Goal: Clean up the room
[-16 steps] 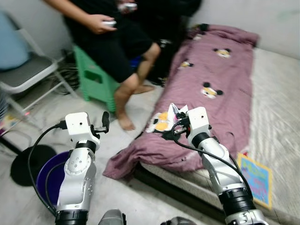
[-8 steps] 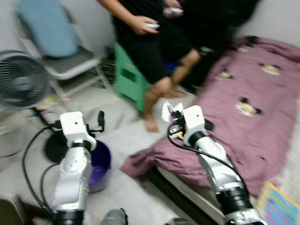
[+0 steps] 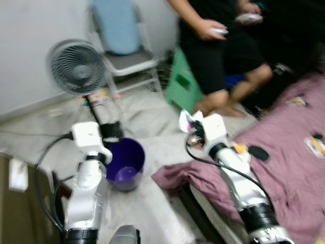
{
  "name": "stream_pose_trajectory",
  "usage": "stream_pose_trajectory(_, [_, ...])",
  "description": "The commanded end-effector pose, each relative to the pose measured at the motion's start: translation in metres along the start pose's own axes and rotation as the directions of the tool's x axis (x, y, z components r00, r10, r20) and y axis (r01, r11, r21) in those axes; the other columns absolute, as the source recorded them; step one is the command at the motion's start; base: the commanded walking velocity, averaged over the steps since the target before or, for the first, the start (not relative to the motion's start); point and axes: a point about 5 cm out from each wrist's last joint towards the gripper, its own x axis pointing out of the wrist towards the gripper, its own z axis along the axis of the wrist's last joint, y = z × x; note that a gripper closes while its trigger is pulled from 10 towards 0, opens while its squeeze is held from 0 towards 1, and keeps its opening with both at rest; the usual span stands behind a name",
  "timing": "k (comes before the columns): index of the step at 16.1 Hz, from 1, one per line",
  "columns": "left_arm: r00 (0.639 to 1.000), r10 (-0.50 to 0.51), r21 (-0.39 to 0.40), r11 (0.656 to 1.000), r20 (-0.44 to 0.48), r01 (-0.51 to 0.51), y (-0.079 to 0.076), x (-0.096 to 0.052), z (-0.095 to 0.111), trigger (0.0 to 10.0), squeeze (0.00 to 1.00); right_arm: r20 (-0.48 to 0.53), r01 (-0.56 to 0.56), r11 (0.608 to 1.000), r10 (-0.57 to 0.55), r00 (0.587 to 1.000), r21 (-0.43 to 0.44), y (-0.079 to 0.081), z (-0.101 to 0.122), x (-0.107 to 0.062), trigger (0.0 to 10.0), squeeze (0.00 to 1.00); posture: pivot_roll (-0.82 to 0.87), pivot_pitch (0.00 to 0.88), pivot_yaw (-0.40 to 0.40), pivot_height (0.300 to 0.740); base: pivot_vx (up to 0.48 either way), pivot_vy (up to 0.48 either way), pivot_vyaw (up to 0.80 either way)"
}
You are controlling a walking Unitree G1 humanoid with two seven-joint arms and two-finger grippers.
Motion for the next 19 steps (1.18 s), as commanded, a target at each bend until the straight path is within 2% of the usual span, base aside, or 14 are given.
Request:
stream_pose_trajectory(1, [1.000,0.019,0.020,1.000,0.022,-0.020,0.011,0.002,0.006,10.0,0.00,0.022,-0.013,1.000,0.013,1.000,0.002,0.005,0.005,0.003,10.0,0.00,-0.08,0.000,-0.027,0.740,0.000,0.000,0.80])
stream_pose_trajectory(4, [0.999,-0.008,0.061,0.998,0.041,0.005,0.018,0.004,0.009,10.0,0.00,0.023,-0.013,1.000,0.013,1.000,0.004,0.006,0.005,0.003,10.0,0.00,-0.08,0.000,-0.024,0.740,0.000,0.000,0.80])
stream_pose_trajectory(6, [0.999,-0.013,0.058,0.998,0.047,0.010,0.021,0.005,0.010,10.0,0.00,0.023,-0.011,1.000,0.011,1.000,0.006,0.007,0.005,0.003,10.0,0.00,-0.08,0.000,-0.023,0.740,0.000,0.000,0.80])
stream_pose_trajectory(13, [0.997,-0.059,0.046,0.997,0.041,0.057,0.012,0.001,0.008,10.0,0.00,0.019,-0.014,1.000,0.014,1.000,0.013,0.007,0.003,0.003,10.0,0.00,-0.07,0.000,-0.025,0.740,0.000,0.000,0.80])
stream_pose_trajectory(16, [0.994,-0.098,0.030,0.995,0.049,0.096,0.008,-0.001,0.008,10.0,0.00,0.018,-0.002,1.000,0.002,1.000,0.028,0.005,0.002,0.003,10.0,0.00,-0.07,0.000,-0.027,0.740,0.000,0.000,0.00])
stream_pose_trajectory(18, [0.984,-0.168,-0.004,0.986,0.059,0.169,0.000,-0.008,0.008,10.0,0.00,0.075,0.066,0.997,-0.070,0.995,0.049,-0.003,0.012,0.000,10.0,0.00,-0.07,0.000,-0.030,0.740,0.000,0.000,0.00])
stream_pose_trajectory(19, [0.982,-0.180,0.004,0.984,0.057,0.180,-0.001,-0.013,0.008,10.0,0.00,0.081,0.101,0.992,-0.108,0.991,0.080,-0.008,0.014,-0.005,10.0,0.00,-0.07,0.000,-0.031,0.740,0.000,0.000,0.00])
